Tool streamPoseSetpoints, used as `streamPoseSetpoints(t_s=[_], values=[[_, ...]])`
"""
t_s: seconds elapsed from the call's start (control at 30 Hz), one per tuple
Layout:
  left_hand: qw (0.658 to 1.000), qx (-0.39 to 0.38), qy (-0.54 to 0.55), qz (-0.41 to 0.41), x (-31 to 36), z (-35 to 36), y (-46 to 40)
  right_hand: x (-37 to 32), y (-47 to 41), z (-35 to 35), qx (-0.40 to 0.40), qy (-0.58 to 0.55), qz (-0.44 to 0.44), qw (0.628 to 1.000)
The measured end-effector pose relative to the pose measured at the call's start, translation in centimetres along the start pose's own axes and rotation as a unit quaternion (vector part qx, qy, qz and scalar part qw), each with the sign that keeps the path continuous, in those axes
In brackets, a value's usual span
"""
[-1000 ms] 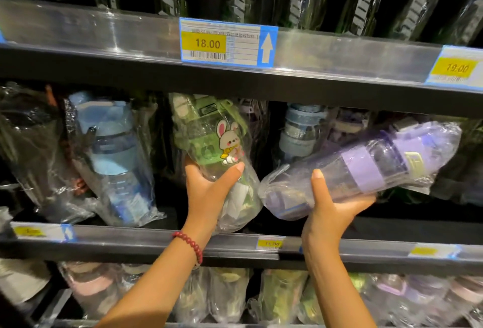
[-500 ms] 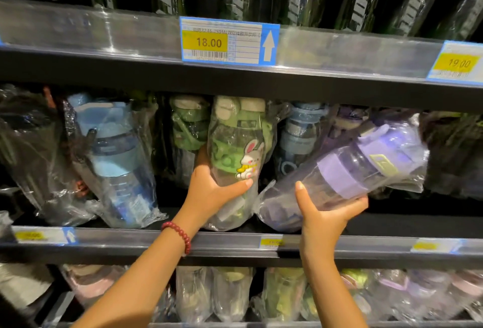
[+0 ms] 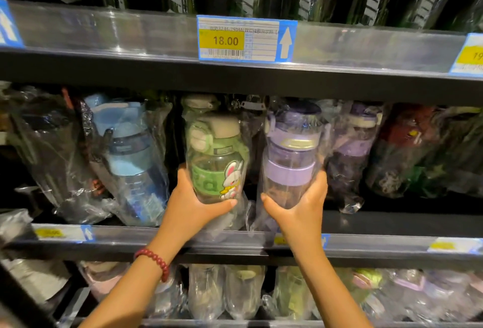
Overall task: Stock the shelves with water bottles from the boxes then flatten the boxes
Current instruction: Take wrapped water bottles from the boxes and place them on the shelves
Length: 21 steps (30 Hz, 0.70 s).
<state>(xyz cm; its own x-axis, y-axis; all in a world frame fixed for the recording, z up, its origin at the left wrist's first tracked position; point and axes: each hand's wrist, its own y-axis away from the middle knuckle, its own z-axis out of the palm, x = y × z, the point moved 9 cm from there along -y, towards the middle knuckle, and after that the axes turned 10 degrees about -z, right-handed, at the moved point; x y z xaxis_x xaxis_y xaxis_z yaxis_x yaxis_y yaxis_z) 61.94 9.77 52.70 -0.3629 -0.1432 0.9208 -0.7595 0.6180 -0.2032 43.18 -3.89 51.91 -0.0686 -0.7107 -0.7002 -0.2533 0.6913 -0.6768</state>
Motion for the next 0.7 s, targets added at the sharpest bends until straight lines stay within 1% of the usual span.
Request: streamPoseSetpoints(t_s=[0.07, 0.2, 0.3, 0.4, 0.57, 0.7], values=[[1.0, -0.011, -0.002, 0.005, -0.1, -0.2, 0.3, 0.1, -0.1, 0.0, -0.026, 0.008, 0.007, 1.0], [0.997, -0.071, -0.039, 0.011, -0.5, 0.7, 1.3, 0.1, 0.4, 0.6, -0.124, -0.026, 0.044, 0.991], [0.992, -0.097, -0.081, 0.015, -0.7, 0.9, 1.7, 0.1, 0.4, 0.1, -0.16, -0.036, 0.052, 0.985], [0.993, -0.073, -0.092, 0.019, -0.5, 0.5, 1.8, 0.2, 0.6, 0.0, -0.184, -0.045, 0.061, 0.98], [0.993, -0.036, -0.11, 0.016, -0.6, 0.2, 1.7, 0.4, 0.2, -0.1, -0.178, -0.002, 0.052, 0.983], [0.99, -0.006, -0.138, 0.014, -0.6, -0.2, 1.3, 0.4, 0.2, 0.7, -0.188, -0.003, 0.058, 0.98]])
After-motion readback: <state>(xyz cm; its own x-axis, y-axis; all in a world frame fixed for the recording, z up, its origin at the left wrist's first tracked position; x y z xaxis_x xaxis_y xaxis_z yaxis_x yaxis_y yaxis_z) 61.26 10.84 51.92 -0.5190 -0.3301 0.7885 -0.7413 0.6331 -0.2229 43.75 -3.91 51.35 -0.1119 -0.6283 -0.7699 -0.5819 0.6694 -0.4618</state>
